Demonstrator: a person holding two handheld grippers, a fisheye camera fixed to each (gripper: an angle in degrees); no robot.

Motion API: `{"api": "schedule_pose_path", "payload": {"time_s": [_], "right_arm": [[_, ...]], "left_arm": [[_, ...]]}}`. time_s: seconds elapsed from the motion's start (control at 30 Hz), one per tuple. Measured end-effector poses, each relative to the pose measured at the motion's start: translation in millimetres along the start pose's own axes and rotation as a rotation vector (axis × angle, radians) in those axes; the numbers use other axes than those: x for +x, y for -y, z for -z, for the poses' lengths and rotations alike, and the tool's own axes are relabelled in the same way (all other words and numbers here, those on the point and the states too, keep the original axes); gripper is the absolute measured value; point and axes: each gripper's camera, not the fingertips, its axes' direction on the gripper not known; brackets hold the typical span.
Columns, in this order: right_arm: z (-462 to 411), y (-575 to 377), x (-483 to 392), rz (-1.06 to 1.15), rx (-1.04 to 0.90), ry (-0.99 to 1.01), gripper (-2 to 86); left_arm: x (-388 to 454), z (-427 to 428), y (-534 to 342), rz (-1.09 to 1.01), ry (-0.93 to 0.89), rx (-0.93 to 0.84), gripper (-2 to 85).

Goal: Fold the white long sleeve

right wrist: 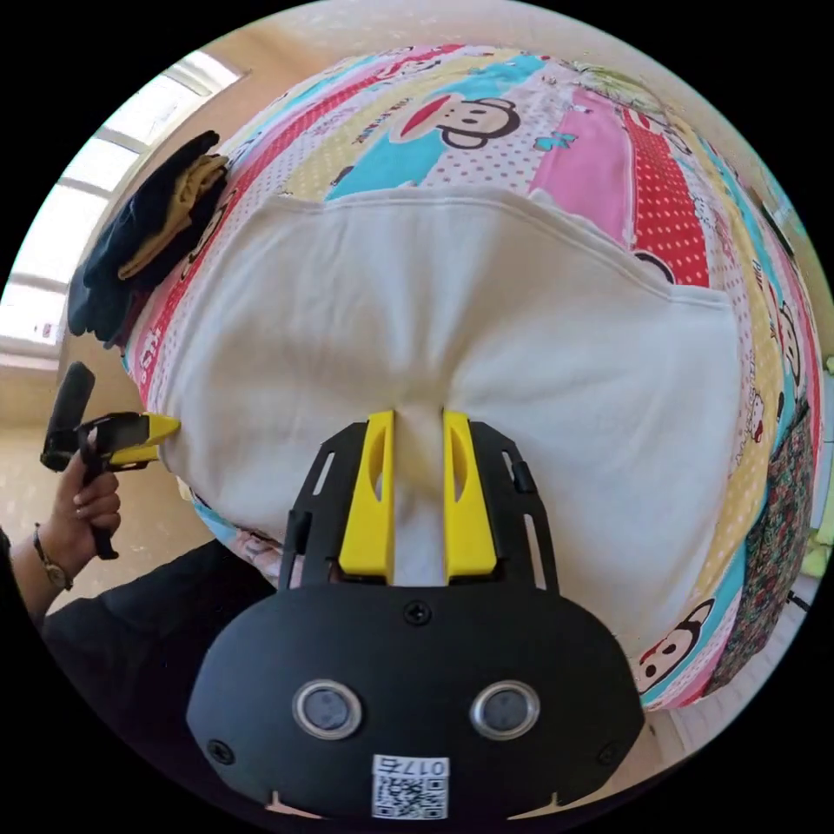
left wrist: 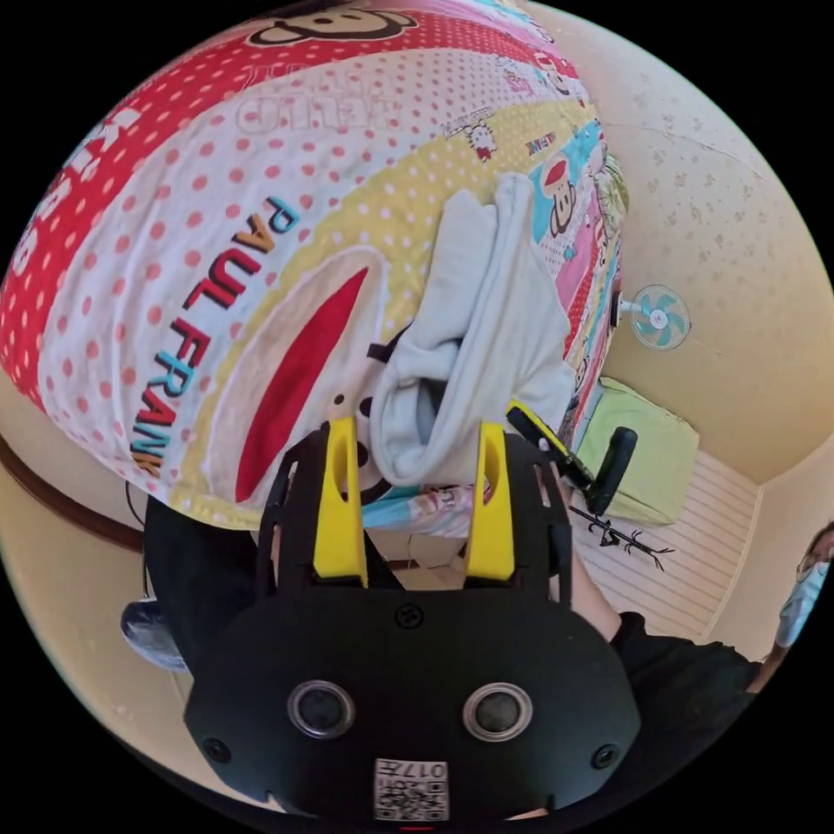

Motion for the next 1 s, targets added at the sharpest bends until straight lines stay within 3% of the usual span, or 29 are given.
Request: {"api": "schedule_pose_path", "payload": {"time_s": [0.07, 0.17, 0.3, 0.47, 0.6, 0.73, 0.8, 0.87, 1.0], "right_arm": [[2, -11, -3, 0.072, 0.035, -0.014, 8.4], [12, -4, 6, 0.100, -0.064, 0.030, 6.8], [43, -22, 49, -0.006, -0.057, 0.182, 3.3], [96, -107, 114, -0.269, 0.067, 0.218, 1.2], [113, -166, 140, -0.371, 0.072, 0.183, 1.1], [124, -217, 167, -0.498, 0.069, 0.188, 1.5], [131, -229, 179, -0.561, 0.095, 0.220, 2.3], [151, -230, 189, -0.618, 0.189, 0.276, 3.7], [187, -198, 190, -0.602, 0.333, 0.291, 6.7]], "left_arm": [[-6, -3, 4, 0.035, 0.004, -0.012, 13.8], [-1, -3, 14, 0.013, -0.018, -0.042, 7.8], [57, 12, 16, -0.212, -0.170, -0.044, 6.4], [170, -23, -2, -0.569, -0.050, -0.131, 6.3], [229, -114, -23, -0.787, 0.011, -0.266, 6.4], [223, -217, -25, -0.739, 0.079, -0.400, 9.3], [213, -233, -23, -0.676, -0.024, -0.427, 10.1], [210, -229, -27, -0.700, -0.166, -0.417, 10.0], [192, -193, -31, -0.717, -0.001, -0.304, 11.2]]}}
